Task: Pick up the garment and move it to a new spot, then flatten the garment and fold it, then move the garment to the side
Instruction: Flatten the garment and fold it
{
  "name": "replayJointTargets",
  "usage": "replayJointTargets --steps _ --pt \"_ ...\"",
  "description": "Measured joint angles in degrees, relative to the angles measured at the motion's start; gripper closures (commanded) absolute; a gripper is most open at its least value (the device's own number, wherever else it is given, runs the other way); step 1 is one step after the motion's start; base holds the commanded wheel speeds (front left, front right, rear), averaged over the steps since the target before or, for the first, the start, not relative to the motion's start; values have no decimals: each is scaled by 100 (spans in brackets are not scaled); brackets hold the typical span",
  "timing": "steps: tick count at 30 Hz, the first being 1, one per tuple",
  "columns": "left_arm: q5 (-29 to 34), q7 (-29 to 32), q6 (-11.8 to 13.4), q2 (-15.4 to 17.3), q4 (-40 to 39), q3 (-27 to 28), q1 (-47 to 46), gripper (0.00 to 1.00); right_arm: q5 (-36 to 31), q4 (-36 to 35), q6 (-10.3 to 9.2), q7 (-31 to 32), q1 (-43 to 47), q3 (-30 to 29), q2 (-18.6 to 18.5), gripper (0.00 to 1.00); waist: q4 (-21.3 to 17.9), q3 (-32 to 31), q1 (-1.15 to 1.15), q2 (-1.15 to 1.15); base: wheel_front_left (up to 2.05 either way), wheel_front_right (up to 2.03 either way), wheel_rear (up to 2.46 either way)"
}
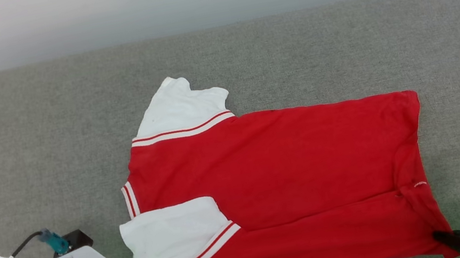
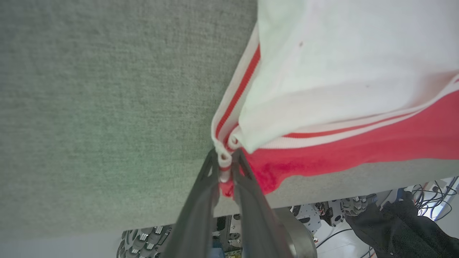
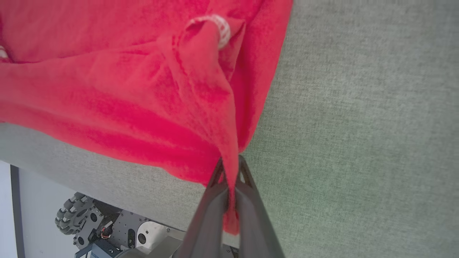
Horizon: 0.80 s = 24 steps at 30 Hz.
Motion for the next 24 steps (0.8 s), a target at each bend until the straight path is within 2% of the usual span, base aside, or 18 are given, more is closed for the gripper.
replayJointTargets --steps 1,2,3,4,11,19,22,24 --pt "14 -13 -15 0 1 -2 1 62 5 0 0 -29 0 3 -10 20 2 -9 0 0 0 0 0" --pt "29 -20 -20 2 -1 -5 1 46 5 -10 0 -42 0 14 -27 0 2 -21 0 0 0 0 0" --pt "57 -24 -24 9 -10 -12 1 19 14 -13 0 -64 0 15 -37 0 1 -34 0 0 0 0 0" --pt "67 -49 -29 24 -14 -8 3 2 23 -15 0 -91 0 9 -46 0 -1 -46 0 0 0 0 0" --pt "143 -200 86 214 -146 80 2 0 53 -129 0 -298 13 -36 -79 0 -38 -126 0 0 0 0 0" --pt "318 -376 179 630 -609 366 -295 0 -68 -470 0 -758 127 -234 -2 0 -153 -188 0 0 0 0 0" --pt "534 -482 78 723 -694 489 -587 0 -186 -687 0 -1311 78 -249 -3 0 -221 -185 0 0 0 0 0" --pt "757 -601 -102 744 -706 567 -801 0 -276 -775 0 -1749 -41 -315 48 0 -279 -176 0 0 0 0 0"
